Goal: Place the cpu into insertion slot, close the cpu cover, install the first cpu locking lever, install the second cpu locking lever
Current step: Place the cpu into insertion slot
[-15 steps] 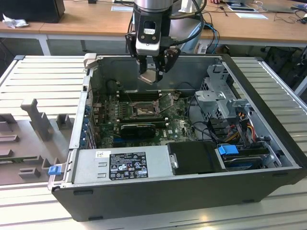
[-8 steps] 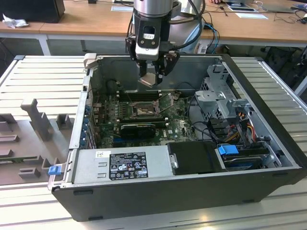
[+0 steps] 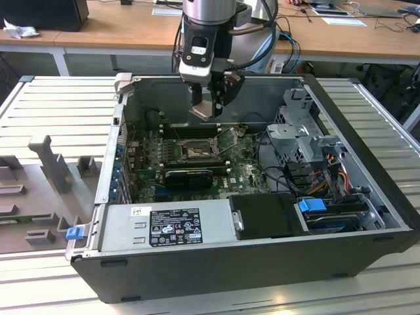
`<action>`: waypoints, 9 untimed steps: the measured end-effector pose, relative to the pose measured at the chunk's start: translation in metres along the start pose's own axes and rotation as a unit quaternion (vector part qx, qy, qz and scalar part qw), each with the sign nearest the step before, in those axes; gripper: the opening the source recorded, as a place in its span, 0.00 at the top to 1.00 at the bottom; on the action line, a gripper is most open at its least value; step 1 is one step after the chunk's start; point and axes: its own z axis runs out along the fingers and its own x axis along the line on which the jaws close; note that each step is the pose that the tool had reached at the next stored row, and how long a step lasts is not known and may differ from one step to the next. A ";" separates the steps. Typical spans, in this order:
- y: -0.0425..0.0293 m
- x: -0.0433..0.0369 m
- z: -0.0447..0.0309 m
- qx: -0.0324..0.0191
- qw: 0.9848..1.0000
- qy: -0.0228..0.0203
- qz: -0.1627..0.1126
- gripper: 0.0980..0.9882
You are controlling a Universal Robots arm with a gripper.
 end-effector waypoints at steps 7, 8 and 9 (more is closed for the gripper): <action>-0.0001 0.0000 0.0009 -0.001 1.000 -0.002 0.027 0.51; -0.0001 0.0000 0.0013 -0.001 0.999 -0.004 0.039 0.51; -0.0001 0.0000 0.0018 -0.001 0.998 -0.005 0.058 0.51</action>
